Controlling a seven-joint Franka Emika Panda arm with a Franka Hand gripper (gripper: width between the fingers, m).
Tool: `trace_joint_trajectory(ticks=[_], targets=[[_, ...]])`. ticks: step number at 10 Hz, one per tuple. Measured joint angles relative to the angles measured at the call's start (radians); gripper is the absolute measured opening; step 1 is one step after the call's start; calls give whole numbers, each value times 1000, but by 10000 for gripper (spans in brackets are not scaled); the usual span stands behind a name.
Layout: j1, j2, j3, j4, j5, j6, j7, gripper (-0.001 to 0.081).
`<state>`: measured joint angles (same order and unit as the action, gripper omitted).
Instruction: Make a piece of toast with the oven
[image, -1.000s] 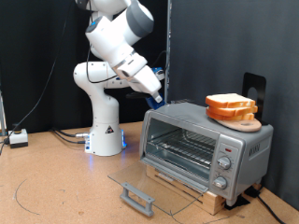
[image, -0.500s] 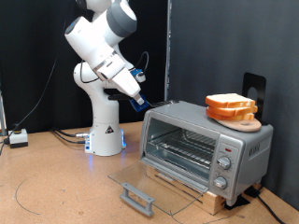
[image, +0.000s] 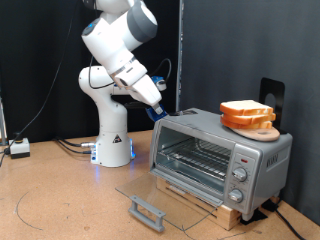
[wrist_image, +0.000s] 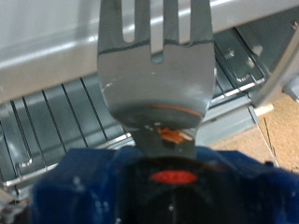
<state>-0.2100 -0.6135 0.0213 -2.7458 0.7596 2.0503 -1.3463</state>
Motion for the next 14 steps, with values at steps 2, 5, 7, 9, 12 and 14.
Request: trace_joint_trajectory(ticks=[2, 5, 7, 9, 12, 14], targets=[[19, -1, 33, -6, 47, 1, 14, 468], [41, -8, 72, -14, 97, 2, 21, 468], [43, -14, 98, -18, 110, 5, 48, 468], [43, -15, 121, -19, 135, 19, 66, 468], [44, -15, 152, -19, 182, 64, 88, 468], [44, -15, 157, -17, 204, 73, 87, 468]])
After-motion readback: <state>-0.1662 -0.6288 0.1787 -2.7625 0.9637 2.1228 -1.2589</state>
